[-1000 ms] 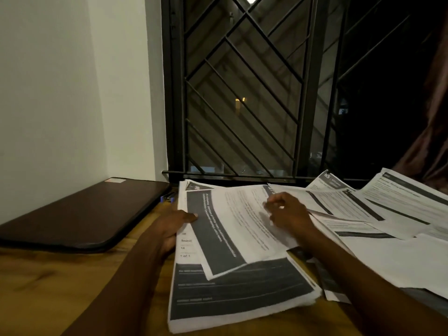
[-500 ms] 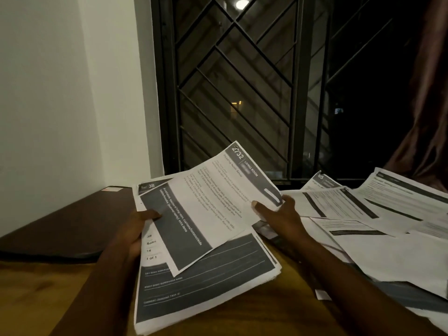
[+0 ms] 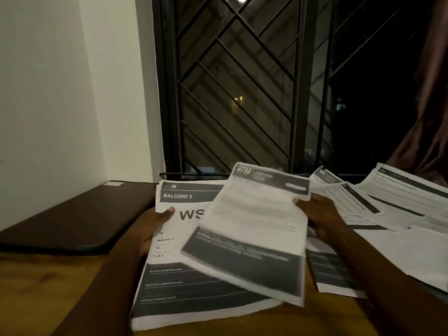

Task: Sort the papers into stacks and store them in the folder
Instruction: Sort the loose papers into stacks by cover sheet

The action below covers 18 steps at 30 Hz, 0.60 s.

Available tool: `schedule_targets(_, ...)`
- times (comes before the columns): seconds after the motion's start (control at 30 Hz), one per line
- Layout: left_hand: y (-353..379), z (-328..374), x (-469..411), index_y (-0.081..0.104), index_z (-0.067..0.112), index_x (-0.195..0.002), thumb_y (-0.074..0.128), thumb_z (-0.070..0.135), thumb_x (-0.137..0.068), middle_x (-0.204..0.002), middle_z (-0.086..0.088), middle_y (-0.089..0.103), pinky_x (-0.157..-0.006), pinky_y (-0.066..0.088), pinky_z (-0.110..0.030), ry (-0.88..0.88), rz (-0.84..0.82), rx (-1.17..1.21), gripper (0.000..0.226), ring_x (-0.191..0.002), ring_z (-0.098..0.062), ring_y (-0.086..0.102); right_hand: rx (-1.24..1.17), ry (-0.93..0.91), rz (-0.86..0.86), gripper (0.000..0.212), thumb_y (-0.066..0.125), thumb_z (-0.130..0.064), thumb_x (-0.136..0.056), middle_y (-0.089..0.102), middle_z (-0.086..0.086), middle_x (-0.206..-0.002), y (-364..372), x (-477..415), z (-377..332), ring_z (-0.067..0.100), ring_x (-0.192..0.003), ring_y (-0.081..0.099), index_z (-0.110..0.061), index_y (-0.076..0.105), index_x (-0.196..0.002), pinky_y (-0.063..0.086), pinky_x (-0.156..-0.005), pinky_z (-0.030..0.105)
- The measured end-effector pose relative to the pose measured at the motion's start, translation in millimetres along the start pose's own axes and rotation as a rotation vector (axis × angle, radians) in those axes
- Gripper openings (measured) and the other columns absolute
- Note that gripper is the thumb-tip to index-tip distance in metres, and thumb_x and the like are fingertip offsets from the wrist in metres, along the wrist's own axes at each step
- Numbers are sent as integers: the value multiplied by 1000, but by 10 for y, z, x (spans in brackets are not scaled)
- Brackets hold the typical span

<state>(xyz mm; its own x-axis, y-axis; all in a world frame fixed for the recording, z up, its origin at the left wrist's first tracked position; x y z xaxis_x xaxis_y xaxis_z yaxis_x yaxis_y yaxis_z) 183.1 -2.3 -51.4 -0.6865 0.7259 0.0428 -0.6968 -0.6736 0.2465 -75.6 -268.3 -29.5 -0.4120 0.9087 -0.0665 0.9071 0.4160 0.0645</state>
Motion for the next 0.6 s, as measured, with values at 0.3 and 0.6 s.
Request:
schedule_targets(0.3, 254, 11, -151, 44, 12, -136, 44, 31, -103, -132, -4, 52, -92, 45, -32, 120, 47, -160, 38, -119, -21, 51, 508, -234, -81, 21, 71, -31, -83, 72, 4, -89, 493, 172, -27, 15, -77, 64, -13, 72, -94, 46, -64, 22)
schedule_targets(0.6, 284, -46, -283, 64, 7, -110, 71, 19, -84, -116, -22, 68, -79, 58, -47, 126, -59, -126, 30, -89, -30, 73, 451, -258, 9, 22, 66, -32, -87, 60, -6, -95, 534, 353, -31, 14, -88, 55, -17, 59, -102, 38, -67, 21)
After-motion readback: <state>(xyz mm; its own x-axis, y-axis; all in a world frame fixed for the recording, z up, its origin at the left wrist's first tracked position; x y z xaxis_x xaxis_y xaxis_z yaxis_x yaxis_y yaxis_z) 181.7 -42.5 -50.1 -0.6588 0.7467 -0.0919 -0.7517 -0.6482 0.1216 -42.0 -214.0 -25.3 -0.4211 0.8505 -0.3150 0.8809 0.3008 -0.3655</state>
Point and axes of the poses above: each hand's wrist, its own x-axis away from the middle knuckle, its own y-axis out of the palm, z = x × y, the point moved 5 cm from there along -x, towards the middle knuckle
